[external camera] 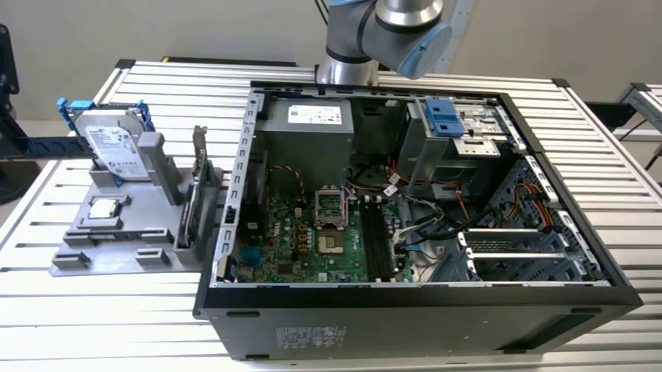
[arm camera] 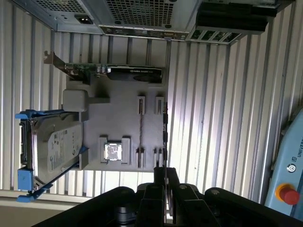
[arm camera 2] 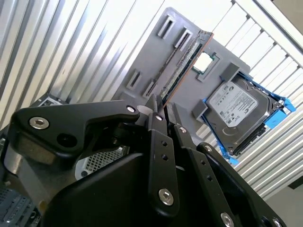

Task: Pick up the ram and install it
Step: 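Pick up the ram and move it above insertion slot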

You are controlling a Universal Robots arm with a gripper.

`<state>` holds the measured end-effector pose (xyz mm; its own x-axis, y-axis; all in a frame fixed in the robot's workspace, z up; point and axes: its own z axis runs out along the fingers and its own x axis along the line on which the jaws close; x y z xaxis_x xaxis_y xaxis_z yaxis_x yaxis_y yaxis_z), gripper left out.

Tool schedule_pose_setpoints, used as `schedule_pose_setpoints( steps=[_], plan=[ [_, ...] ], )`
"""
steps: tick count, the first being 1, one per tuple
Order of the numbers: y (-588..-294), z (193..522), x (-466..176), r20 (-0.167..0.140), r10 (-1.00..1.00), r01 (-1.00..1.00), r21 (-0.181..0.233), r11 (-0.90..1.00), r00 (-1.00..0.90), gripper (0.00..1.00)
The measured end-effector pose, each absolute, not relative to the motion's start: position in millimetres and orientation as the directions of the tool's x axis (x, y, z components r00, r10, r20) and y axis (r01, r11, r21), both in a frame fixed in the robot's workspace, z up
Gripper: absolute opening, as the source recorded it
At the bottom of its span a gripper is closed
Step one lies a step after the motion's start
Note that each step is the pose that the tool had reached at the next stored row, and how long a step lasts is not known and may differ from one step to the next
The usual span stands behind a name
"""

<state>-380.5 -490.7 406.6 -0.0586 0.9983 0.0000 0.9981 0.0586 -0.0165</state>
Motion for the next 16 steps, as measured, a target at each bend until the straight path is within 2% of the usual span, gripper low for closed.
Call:
schedule_pose_setpoints(
  steps=[16],
  plan=[
    [-491, 421, -380, 0.000, 0.998, 0.998, -0.016, 0.059, -0.059, 0.00]
  ],
)
